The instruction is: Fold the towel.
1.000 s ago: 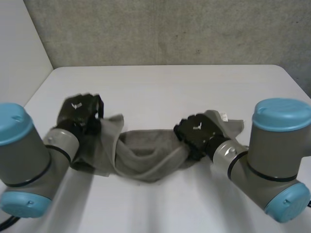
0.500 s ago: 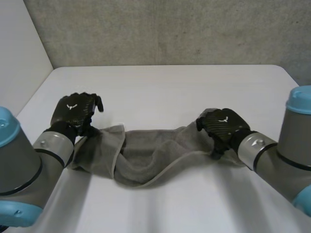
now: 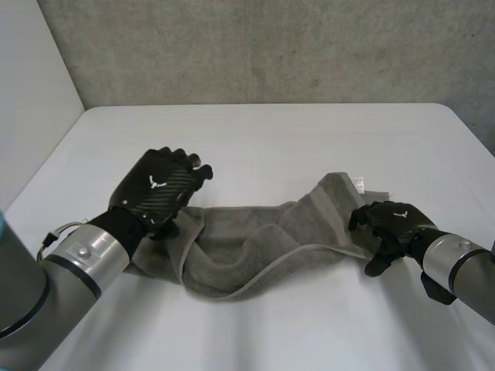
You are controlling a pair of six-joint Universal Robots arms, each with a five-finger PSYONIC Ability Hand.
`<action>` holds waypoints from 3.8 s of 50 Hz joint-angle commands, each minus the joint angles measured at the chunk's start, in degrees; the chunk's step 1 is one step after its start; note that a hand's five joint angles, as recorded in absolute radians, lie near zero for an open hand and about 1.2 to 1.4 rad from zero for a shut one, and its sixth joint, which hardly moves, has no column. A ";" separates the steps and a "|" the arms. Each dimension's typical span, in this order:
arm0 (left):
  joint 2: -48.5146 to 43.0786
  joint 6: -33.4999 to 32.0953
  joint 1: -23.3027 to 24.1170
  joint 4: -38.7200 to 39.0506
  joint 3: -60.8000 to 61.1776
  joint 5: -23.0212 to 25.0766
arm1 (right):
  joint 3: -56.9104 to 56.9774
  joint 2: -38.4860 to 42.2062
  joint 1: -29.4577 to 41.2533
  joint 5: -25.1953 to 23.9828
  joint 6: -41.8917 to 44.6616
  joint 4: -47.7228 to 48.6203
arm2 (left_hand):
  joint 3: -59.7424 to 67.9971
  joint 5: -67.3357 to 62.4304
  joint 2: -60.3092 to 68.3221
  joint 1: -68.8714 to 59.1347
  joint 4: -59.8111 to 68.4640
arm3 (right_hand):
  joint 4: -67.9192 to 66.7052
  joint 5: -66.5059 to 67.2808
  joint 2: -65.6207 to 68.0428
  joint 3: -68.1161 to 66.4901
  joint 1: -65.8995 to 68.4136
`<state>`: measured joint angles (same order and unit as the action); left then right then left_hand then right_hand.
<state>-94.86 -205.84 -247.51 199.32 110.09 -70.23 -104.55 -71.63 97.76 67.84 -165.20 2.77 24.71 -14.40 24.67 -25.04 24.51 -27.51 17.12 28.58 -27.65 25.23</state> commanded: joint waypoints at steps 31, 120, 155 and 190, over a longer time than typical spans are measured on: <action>-14.65 -22.86 -0.61 -6.84 -10.77 -0.43 | 6.55 3.87 1.74 0.36 0.93 7.42 | 55.29 -55.60 55.33 -54.96 55.49 | -52.49 52.88 51.42 -52.35 54.77; -16.67 24.78 -12.29 10.74 -0.40 -20.39 | -0.66 3.70 9.82 3.26 36.18 15.69 | 55.29 -55.60 55.33 -54.96 55.49 | -52.49 52.88 51.42 -52.35 54.77; -8.41 -6.24 -12.74 6.78 1.53 -1.23 | 0.31 2.11 2.88 3.52 32.66 15.95 | 6.87 -7.18 6.91 -6.54 7.06 | -52.49 52.88 51.42 -52.35 54.77; -9.90 -13.17 -5.52 1.70 -1.54 -1.93 | 0.22 2.64 2.44 3.08 32.75 15.77 | 6.53 -6.84 6.58 -6.21 6.73 | -52.49 52.88 51.42 -52.35 54.77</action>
<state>-102.17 -215.59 -252.32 204.94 108.91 -71.94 -104.36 -69.15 100.19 70.82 -132.54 18.55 27.93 -17.71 27.94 -28.04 27.79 -68.38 57.32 67.55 -68.31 55.90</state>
